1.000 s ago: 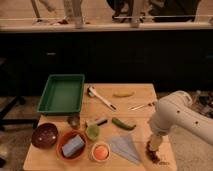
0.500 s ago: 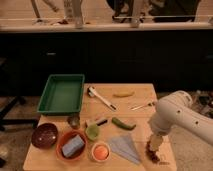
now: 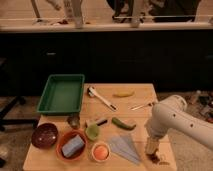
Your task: Place towel in purple bowl
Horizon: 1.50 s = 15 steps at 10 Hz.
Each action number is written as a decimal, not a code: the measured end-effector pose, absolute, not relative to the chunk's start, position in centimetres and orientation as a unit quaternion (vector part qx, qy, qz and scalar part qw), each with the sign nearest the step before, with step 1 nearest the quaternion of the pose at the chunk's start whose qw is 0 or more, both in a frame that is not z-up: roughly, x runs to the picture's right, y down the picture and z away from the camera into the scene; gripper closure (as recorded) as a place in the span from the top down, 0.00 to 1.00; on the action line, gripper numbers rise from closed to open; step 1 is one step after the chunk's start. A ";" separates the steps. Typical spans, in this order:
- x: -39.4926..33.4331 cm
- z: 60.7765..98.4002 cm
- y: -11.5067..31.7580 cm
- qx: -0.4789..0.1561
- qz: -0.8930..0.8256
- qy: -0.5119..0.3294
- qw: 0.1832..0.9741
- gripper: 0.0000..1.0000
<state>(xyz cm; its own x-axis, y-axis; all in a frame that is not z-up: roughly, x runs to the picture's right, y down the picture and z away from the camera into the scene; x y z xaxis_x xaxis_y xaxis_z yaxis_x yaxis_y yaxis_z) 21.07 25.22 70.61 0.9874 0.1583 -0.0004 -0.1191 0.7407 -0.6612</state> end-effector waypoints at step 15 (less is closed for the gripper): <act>17.0 73.9 33.0 -0.360 0.041 -0.056 0.930 0.80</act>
